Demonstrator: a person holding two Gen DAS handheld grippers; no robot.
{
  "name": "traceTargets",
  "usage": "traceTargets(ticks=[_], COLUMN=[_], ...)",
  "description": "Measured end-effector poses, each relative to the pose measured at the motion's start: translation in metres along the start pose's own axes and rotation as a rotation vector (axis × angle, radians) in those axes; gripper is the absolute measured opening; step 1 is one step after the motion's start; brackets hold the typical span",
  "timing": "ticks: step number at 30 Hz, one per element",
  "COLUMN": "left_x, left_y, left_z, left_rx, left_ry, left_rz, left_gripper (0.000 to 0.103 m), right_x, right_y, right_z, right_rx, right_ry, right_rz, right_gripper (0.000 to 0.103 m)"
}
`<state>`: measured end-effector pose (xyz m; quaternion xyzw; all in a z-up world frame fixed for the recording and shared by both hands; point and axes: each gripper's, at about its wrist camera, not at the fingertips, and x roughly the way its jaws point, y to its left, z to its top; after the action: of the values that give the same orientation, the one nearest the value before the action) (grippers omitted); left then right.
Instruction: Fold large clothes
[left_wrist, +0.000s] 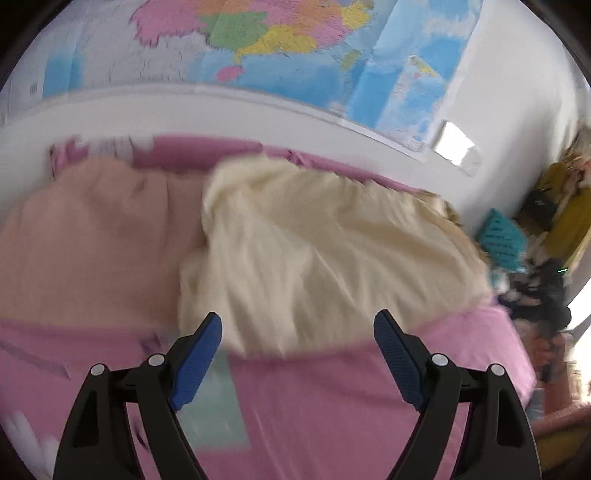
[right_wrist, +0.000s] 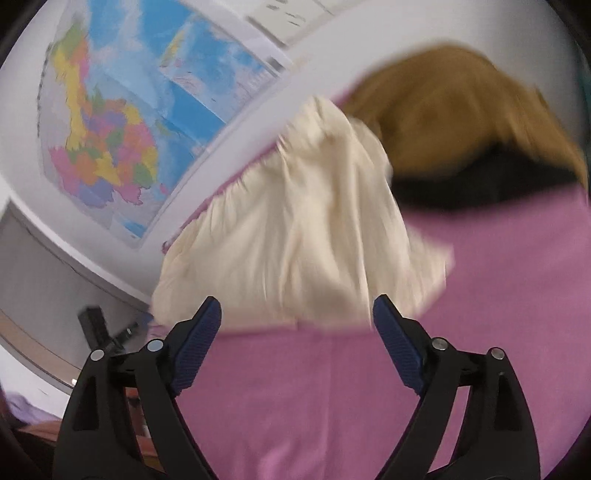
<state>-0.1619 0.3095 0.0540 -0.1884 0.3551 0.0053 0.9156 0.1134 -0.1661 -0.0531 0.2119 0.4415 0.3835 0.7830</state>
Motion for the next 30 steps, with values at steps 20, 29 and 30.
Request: traceTargets(ticks=[20, 29, 30], left_x=[0.094, 0.025, 0.023], left_y=[0.025, -0.007, -0.008], left_z=[0.013, -0.011, -0.019], left_rx=[-0.506, -0.377, -0.369], left_ry=[0.054, 0.097, 0.115], left_rz=[-0.180, -0.257, -0.250], left_gripper=[0.034, 0.024, 0.026], right_x=[0.074, -0.014, -0.020], right_y=[-0.002, 0.043, 0.040], right_z=[0.012, -0.007, -0.014], right_rx=[0.246, 0.061, 0.069], right_ry=[-0.116, -0.082, -0.063], right_rz=[0.059, 0.124, 0.128], right_gripper=[0.024, 0.014, 0.015])
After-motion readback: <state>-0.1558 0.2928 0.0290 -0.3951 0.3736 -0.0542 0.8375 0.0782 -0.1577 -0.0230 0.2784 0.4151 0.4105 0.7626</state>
